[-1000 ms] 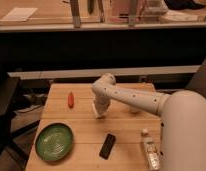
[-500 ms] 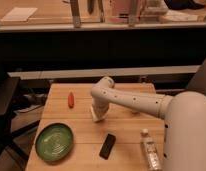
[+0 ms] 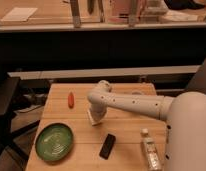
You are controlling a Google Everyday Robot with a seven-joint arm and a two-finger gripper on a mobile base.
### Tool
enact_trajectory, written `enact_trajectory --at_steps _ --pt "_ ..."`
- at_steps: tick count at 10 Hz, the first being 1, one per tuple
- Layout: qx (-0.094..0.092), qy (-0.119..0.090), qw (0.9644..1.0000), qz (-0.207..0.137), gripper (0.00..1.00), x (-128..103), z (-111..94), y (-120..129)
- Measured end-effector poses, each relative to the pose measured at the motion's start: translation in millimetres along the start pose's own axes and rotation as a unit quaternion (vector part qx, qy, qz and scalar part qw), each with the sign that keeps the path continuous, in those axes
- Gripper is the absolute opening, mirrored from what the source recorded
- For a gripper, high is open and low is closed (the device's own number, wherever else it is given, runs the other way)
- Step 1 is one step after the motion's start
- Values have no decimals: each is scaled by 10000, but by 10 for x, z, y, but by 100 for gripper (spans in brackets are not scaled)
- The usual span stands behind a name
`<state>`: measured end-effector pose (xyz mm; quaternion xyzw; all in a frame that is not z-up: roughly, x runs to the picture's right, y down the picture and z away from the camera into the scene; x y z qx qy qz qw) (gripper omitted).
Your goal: Wipe the white sponge on the table
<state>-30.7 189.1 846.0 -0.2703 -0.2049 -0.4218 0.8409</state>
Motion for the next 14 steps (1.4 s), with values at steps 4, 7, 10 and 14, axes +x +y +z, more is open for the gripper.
enact_trajectory --at_steps 4,7,10,14 --pt "60 11 10000 -4 0 -176 18 101" --pt "58 27 10000 -36 0 -271 21 173" --pt "109 36 9999 -70 0 -347 21 265" --pt "161 39 9998 -78 0 -324 -3 348"
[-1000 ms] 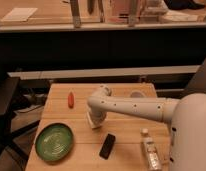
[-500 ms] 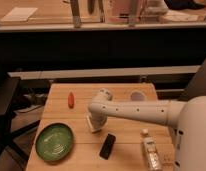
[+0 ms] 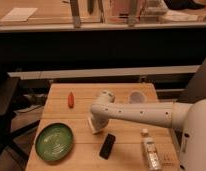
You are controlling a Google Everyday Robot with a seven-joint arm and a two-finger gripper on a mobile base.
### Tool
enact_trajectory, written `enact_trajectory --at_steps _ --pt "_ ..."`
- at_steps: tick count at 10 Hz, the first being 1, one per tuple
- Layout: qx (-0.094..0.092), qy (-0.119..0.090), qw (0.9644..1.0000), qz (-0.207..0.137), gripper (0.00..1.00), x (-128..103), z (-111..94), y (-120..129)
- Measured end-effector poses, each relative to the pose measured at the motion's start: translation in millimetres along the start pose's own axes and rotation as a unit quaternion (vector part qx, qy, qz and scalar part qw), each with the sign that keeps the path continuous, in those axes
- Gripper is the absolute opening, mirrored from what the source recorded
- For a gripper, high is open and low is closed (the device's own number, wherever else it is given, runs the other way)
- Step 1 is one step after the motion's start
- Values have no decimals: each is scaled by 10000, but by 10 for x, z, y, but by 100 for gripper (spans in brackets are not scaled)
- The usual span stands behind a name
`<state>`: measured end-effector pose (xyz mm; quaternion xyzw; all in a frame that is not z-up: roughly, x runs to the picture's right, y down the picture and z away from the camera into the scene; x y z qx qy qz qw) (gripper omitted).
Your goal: Wipe the white sponge on the table
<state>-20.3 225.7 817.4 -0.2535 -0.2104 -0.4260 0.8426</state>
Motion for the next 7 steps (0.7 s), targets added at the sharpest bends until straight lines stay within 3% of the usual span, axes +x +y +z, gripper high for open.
enact_trajectory --at_steps 7 --pt "88 6 9999 -132 0 23 13 17"
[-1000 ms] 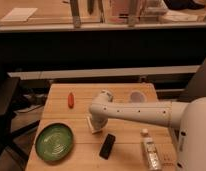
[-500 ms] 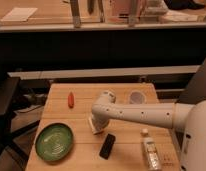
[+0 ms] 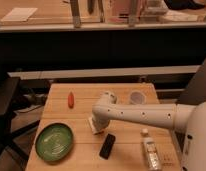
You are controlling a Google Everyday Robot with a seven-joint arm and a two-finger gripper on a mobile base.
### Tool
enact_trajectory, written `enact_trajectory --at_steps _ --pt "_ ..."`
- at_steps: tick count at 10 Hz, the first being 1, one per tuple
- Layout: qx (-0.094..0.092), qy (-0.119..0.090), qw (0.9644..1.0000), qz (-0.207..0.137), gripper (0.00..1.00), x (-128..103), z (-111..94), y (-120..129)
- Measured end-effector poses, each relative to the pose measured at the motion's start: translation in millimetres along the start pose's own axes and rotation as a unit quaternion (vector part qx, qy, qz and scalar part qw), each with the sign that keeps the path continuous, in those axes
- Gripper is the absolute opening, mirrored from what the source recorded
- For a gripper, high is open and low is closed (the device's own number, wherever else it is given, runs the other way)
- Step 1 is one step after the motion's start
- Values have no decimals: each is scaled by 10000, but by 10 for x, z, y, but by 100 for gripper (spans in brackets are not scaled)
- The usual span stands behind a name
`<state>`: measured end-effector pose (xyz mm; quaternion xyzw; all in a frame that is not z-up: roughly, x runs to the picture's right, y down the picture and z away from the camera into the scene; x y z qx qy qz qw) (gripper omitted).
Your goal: Wipe the white sponge on the table
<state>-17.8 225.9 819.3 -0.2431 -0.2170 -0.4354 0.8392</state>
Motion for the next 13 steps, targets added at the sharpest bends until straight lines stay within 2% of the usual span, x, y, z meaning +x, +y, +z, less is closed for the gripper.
enact_trajectory --at_steps 13 --pt "139 48 9997 -219 0 93 29 -91"
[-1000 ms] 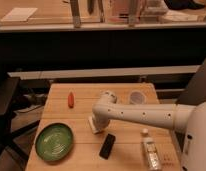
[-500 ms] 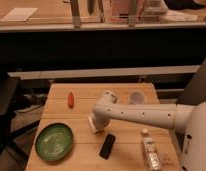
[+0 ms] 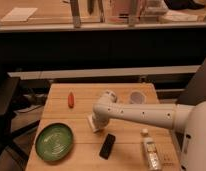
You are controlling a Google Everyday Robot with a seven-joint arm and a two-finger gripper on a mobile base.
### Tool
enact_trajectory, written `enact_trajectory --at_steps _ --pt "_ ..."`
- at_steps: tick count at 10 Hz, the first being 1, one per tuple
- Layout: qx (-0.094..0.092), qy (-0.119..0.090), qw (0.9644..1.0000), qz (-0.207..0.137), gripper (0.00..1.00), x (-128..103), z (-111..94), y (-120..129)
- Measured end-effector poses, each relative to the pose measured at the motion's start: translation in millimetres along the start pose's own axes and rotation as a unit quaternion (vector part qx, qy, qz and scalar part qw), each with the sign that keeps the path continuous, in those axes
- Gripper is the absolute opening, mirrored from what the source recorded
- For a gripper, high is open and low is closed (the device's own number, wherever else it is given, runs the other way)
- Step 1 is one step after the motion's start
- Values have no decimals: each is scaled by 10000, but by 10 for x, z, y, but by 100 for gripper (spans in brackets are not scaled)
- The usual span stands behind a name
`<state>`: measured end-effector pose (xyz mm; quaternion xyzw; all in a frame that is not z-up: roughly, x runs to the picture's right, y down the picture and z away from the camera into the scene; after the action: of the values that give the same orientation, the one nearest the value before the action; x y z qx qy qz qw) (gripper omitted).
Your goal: Wipe the white sponge on the table
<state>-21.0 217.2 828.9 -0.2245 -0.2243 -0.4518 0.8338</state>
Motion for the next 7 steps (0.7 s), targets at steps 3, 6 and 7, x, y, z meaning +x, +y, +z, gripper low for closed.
enact_trajectory --at_steps 3,6,7 --pt "18 13 10000 -71 0 12 7 -7" --pt "26 28 9999 -157 0 12 23 -48" --pt "32 29 9998 -183 0 11 24 -52"
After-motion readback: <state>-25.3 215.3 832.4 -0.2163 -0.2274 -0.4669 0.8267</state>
